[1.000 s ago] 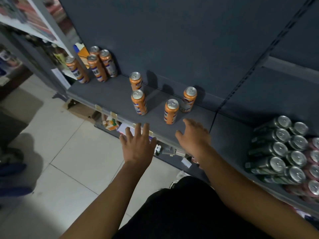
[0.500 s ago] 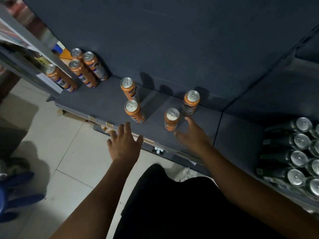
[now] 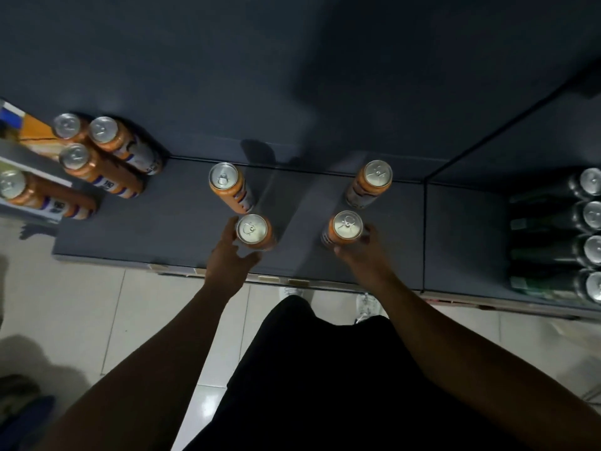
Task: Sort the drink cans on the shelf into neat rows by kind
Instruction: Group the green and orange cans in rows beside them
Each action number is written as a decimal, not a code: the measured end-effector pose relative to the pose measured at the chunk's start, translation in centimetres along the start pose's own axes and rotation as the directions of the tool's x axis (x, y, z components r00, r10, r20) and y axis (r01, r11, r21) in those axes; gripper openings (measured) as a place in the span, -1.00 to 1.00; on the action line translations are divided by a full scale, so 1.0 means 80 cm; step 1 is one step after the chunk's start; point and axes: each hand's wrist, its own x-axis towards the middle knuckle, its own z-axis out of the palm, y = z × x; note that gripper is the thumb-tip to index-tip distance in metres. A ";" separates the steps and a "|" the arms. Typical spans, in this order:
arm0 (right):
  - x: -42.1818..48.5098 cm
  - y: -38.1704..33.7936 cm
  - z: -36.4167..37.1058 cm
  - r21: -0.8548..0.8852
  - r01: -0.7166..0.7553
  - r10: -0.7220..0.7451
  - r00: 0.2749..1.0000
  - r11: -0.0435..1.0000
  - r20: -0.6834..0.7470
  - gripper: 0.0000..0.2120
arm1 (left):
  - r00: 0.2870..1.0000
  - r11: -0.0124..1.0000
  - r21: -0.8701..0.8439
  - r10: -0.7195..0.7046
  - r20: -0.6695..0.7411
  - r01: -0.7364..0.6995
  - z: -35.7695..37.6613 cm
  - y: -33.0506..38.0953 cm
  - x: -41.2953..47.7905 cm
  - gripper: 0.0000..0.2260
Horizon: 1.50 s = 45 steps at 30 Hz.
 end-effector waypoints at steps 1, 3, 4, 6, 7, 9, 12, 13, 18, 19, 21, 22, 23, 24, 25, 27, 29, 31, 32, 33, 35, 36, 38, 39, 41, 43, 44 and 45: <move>0.004 0.004 0.004 0.019 -0.003 0.003 1.000 1.000 -0.010 -0.12 | 0.999 1.000 -0.018 0.006 0.035 -0.005 0.000 -0.003 0.007 -0.33; 0.016 0.011 0.013 0.097 0.016 -0.013 1.000 0.995 -0.028 0.05 | 0.995 0.995 -0.095 0.020 0.102 -0.010 0.003 -0.008 0.021 -0.26; 0.024 0.018 0.016 0.136 0.042 -0.039 0.999 0.990 -0.023 0.10 | 0.990 0.991 -0.131 0.042 0.132 -0.025 0.005 -0.013 0.029 -0.16; 0.034 0.022 0.018 0.179 0.120 -0.123 0.992 0.976 0.006 0.07 | 0.980 0.981 -0.191 0.070 0.188 -0.034 0.011 -0.023 0.044 0.00; 0.036 0.017 0.017 0.182 0.147 -0.154 0.988 0.972 0.026 0.00 | 0.976 0.977 -0.213 0.066 0.207 -0.021 0.014 -0.026 0.049 0.02; 0.042 0.011 0.019 0.189 0.153 -0.168 0.984 0.970 0.063 -0.20 | 0.971 0.972 -0.236 0.066 0.229 -0.011 0.014 -0.018 0.052 -0.11; 0.049 0.010 0.027 0.211 0.163 -0.181 0.981 0.964 0.071 -0.49 | 0.975 0.973 -0.230 0.079 0.207 -0.030 0.013 -0.006 0.053 -0.32; 0.055 0.013 0.029 0.211 0.143 -0.161 0.984 0.967 0.073 -0.52 | 0.978 0.975 -0.221 0.067 0.197 -0.023 0.011 0.000 0.051 -0.35; 0.016 -0.034 0.003 0.463 0.044 -0.120 0.984 0.885 0.135 -0.82 | 0.974 0.961 -0.276 0.061 0.217 0.001 0.003 0.043 0.033 -0.55; 0.001 -0.045 -0.006 0.462 0.030 -0.073 0.995 0.887 0.075 -0.84 | 0.972 0.958 -0.288 0.067 0.226 0.001 0.000 0.055 0.027 -0.60; -0.022 -0.051 -0.021 0.493 -0.045 0.039 0.999 0.869 0.023 -0.80 | 0.964 0.945 -0.328 0.075 0.256 0.014 -0.003 0.079 0.016 -0.68; -0.032 -0.051 -0.027 0.518 -0.086 0.086 0.996 0.851 0.026 -0.77 | 0.959 0.935 -0.353 0.073 0.272 0.028 -0.003 0.090 0.011 -0.71; -0.043 -0.053 -0.031 0.550 -0.135 0.133 0.990 0.824 0.043 -0.72 | 0.955 0.926 -0.375 0.068 0.290 0.048 -0.003 0.101 0.006 -0.72; -0.053 -0.057 -0.036 0.600 -0.186 0.176 0.981 0.778 0.076 -0.64 | 0.950 0.919 -0.390 0.060 0.306 0.067 -0.003 0.112 0.002 -0.72; -0.061 -0.059 -0.041 0.656 -0.237 0.214 0.970 0.716 0.118 -0.51 | 0.946 0.915 -0.393 0.046 0.319 0.088 -0.002 0.122 -0.001 -0.72; -0.076 -0.063 -0.052 0.738 -0.308 0.254 0.948 0.600 0.189 -0.34 | 0.933 0.911 -0.390 0.019 0.359 0.132 0.002 0.141 -0.007 -0.74; -0.086 -0.065 -0.068 0.798 -0.313 0.235 0.947 0.516 0.220 -0.33 | 0.904 0.903 -0.391 0.006 0.427 0.179 0.008 0.161 -0.015 -0.67; -0.094 -0.066 -0.086 0.828 -0.293 0.196 0.955 0.478 0.225 -0.32 | 0.876 0.889 -0.400 -0.002 0.482 0.223 0.016 0.180 -0.024 -0.58; -0.097 -0.067 -0.094 0.835 -0.284 0.181 0.958 0.471 0.224 -0.33 | 0.860 0.877 -0.408 -0.011 0.510 0.253 0.019 0.189 -0.027 -0.59; -0.098 -0.067 -0.101 0.841 -0.275 0.167 0.961 0.466 0.221 -0.35 | 0.839 0.863 -0.414 -0.020 0.544 0.289 0.023 0.197 -0.030 -0.59; -0.104 -0.069 -0.115 0.859 -0.245 0.146 0.969 0.450 0.200 -0.36 | 0.799 0.860 -0.405 -0.007 0.602 0.312 0.029 0.211 -0.037 -0.54; -0.106 -0.070 -0.121 0.870 -0.232 0.133 0.972 0.435 0.192 -0.32 | 0.792 0.870 -0.399 0.018 0.610 0.288 0.033 0.217 -0.040 -0.54; -0.110 -0.071 -0.134 0.888 -0.196 0.110 0.980 0.416 0.164 -0.25 | 0.795 0.885 -0.415 0.093 0.600 0.209 0.043 0.229 -0.045 -0.53; -0.111 -0.071 -0.140 0.893 -0.166 0.109 0.985 0.419 0.132 -0.24 | 0.793 0.883 -0.431 0.127 0.597 0.184 0.048 0.234 -0.048 -0.51; -0.111 -0.071 -0.152 0.876 -0.108 0.152 0.988 0.470 0.040 -0.32 | 0.784 0.885 -0.439 0.159 0.600 0.156 0.058 0.246 -0.051 -0.44; -0.114 -0.073 -0.163 0.827 -0.012 0.174 0.979 0.562 -0.104 -0.54 | 0.784 0.903 -0.412 0.171 0.597 0.117 0.071 0.257 -0.054 -0.40; -0.117 -0.074 -0.168 0.795 0.043 0.164 0.970 0.605 -0.178 -0.63 | 0.787 0.909 -0.404 0.176 0.591 0.101 0.077 0.262 -0.057 -0.41; -0.118 -0.073 -0.170 0.755 0.093 0.142 0.961 0.649 -0.240 -0.69 | 0.794 0.910 -0.406 0.188 0.578 0.080 0.083 0.266 -0.059 -0.46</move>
